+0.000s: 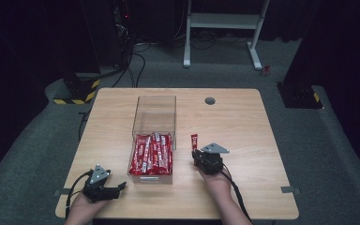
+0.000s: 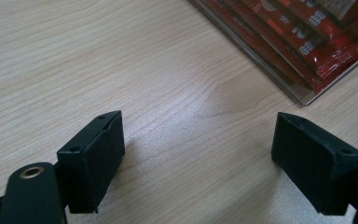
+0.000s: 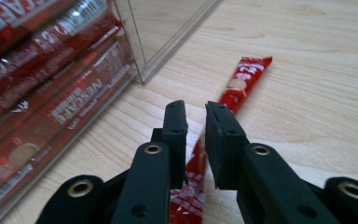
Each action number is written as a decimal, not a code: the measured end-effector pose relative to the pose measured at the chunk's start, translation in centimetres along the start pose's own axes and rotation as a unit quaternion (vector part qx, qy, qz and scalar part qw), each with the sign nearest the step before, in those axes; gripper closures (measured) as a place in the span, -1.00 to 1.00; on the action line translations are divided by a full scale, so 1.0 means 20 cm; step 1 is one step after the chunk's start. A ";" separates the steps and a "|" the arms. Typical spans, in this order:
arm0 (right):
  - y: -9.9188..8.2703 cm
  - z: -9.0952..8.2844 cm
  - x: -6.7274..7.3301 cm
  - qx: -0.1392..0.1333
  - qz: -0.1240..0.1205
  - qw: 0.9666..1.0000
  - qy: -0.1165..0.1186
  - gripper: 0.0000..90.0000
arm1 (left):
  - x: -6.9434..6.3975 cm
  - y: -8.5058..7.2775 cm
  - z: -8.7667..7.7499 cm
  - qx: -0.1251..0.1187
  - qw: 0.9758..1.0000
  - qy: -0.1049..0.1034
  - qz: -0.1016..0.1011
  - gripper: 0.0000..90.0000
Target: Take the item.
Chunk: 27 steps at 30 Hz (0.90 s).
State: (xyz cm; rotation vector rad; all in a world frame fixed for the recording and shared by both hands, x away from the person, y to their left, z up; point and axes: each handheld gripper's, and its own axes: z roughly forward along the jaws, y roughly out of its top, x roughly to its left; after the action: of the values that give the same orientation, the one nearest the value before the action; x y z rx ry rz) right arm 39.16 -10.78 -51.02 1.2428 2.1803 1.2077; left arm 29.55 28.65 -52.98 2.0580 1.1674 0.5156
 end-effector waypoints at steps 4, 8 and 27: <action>0.01 -0.01 0.01 -0.006 -0.006 1.000 0.001 0.66 | 0.00 0.00 0.00 0.000 1.000 0.000 0.000 -0.61; 0.03 -0.04 0.03 -0.018 -0.011 1.000 0.008 0.56 | 0.00 0.00 0.00 0.000 1.000 0.000 0.000 -0.61; 0.07 -0.11 0.07 -0.045 -0.026 0.999 0.016 0.22 | 0.00 0.00 0.00 0.000 1.000 0.000 0.000 -0.61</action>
State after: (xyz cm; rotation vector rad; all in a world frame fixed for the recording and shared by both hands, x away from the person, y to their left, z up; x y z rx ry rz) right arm 37.76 -10.43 -48.54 1.1315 2.1430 1.2981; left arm 29.55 28.66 -52.98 2.0578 1.1675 0.5154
